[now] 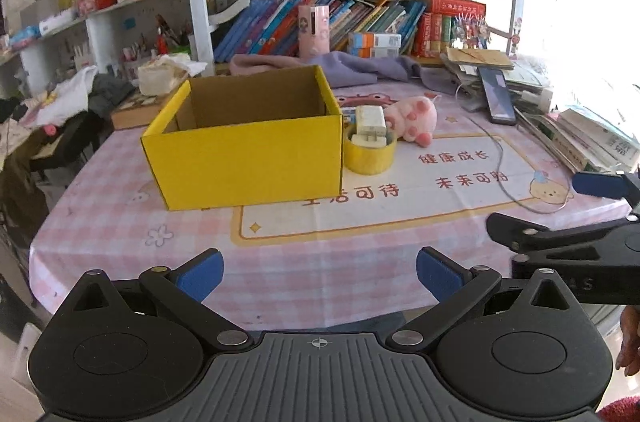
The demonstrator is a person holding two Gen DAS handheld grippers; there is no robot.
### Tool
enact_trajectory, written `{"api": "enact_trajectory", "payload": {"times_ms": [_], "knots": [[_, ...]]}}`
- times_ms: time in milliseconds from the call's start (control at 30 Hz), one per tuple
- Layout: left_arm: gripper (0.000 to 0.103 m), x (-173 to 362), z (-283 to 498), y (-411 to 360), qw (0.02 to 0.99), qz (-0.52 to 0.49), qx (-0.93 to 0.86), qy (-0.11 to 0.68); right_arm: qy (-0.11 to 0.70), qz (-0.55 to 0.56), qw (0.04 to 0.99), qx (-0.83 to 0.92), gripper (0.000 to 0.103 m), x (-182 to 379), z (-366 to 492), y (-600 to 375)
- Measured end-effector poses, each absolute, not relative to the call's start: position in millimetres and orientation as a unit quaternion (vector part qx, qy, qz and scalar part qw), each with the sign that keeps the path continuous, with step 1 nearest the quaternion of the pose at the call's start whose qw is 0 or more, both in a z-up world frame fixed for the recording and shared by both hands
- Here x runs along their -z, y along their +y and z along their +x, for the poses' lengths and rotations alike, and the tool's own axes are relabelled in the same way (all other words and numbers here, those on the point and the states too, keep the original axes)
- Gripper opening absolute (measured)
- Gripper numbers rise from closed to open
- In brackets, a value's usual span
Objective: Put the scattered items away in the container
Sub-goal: 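Move the left tool to the white charger while the right tool approaches the pink plush pig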
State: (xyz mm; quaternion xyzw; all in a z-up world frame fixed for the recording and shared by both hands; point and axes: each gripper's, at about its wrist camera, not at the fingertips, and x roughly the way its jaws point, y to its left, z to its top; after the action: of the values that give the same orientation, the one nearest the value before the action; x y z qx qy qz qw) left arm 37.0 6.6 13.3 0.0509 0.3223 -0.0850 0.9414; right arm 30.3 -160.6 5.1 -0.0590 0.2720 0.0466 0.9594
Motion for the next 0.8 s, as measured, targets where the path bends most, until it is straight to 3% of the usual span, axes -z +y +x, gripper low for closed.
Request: {"api": "enact_trajectory", "payload": {"times_ms": [533, 800], "knots": [[0.103, -10.9, 72.7, 1.5, 0.944, 0.060, 0.067, 0.317, 0.280, -0.047, 0.956, -0.067, 0.103, -7.4, 76.6, -161.4], [0.102, -12.6, 108.1, -34.7, 0.943, 0.079, 0.074, 0.315, 0.286, -0.037, 0.955, -0.071, 0.098, -5.0, 113.9, -189.1]]}}
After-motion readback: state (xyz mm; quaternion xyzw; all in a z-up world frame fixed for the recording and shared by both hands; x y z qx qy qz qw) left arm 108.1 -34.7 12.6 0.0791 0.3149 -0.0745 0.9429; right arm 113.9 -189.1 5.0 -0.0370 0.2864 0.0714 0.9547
